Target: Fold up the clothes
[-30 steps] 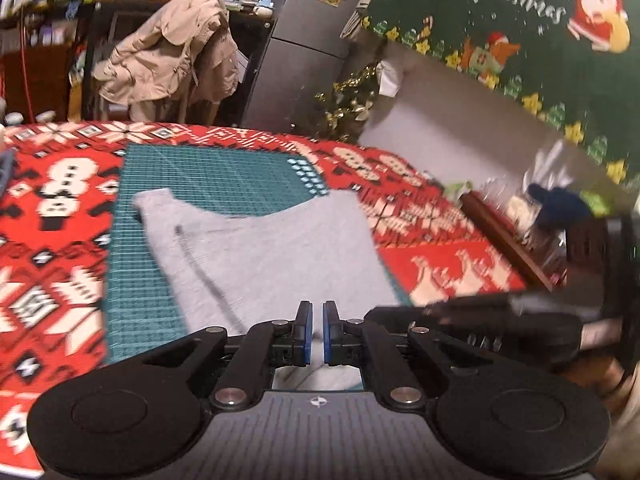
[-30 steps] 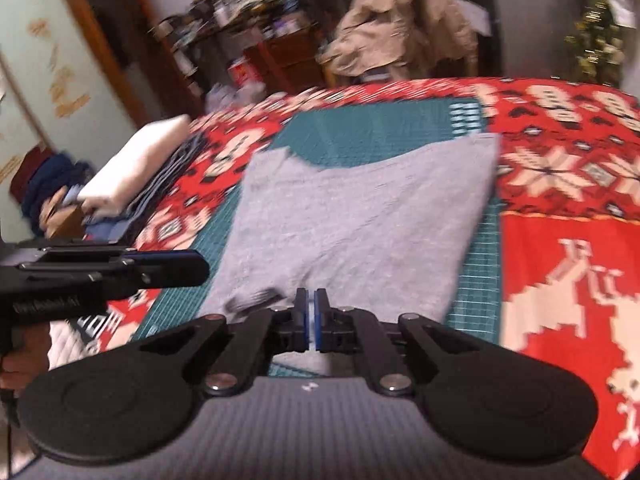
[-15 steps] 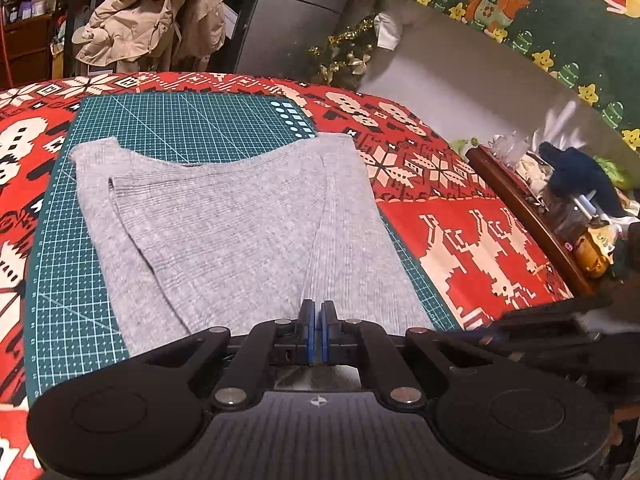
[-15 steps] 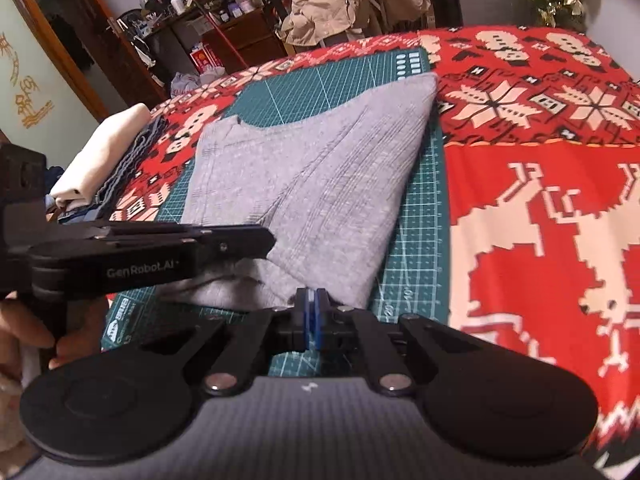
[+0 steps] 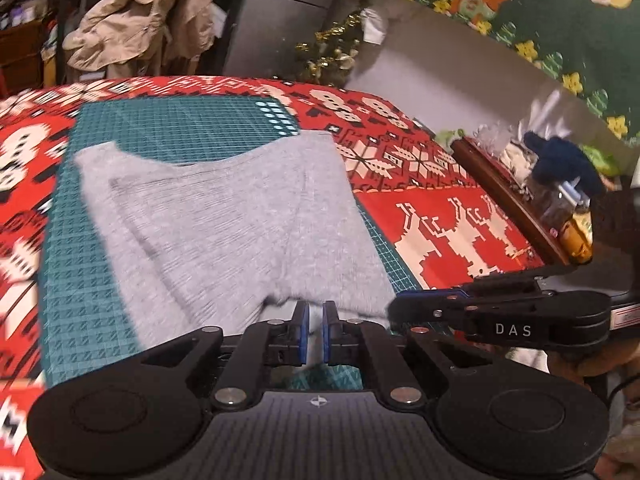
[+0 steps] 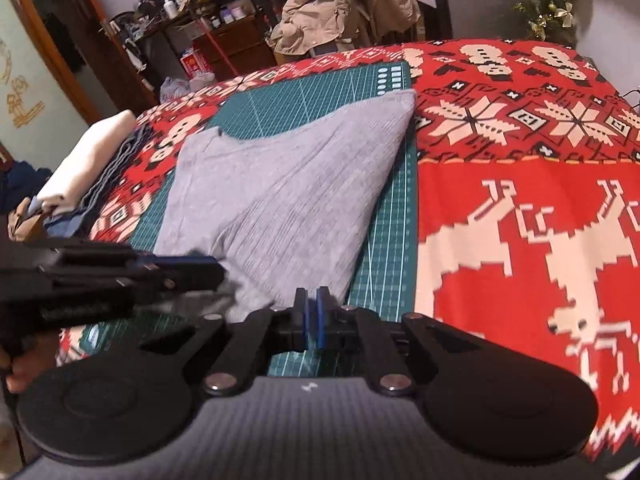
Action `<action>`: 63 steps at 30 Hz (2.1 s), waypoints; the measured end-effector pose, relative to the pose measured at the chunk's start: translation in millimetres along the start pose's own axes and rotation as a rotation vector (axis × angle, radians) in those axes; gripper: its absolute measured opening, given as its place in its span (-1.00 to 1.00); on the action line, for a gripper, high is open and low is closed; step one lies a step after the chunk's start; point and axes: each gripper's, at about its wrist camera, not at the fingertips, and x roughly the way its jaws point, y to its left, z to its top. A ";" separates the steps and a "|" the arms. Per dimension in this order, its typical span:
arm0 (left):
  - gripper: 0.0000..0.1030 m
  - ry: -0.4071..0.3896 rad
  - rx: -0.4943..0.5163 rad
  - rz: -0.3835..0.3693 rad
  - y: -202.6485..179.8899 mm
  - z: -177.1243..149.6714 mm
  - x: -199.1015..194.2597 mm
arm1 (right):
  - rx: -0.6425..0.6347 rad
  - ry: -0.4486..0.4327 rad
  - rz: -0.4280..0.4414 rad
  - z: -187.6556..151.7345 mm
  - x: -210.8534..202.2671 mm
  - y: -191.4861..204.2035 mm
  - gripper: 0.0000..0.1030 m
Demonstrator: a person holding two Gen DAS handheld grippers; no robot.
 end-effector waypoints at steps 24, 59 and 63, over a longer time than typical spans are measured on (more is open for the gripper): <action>-0.91 0.024 -0.397 0.144 66.3 -24.6 -34.5 | 0.206 0.007 0.055 -0.5 3.6 -18.0 -0.88; -0.82 -0.102 -0.198 0.216 50.4 -2.6 -88.3 | 0.197 -0.045 0.106 17.8 -28.9 -9.7 -0.45; -0.88 -0.113 -0.087 0.153 17.1 16.8 -56.4 | 0.285 -0.089 0.136 35.9 -22.8 -31.2 -0.46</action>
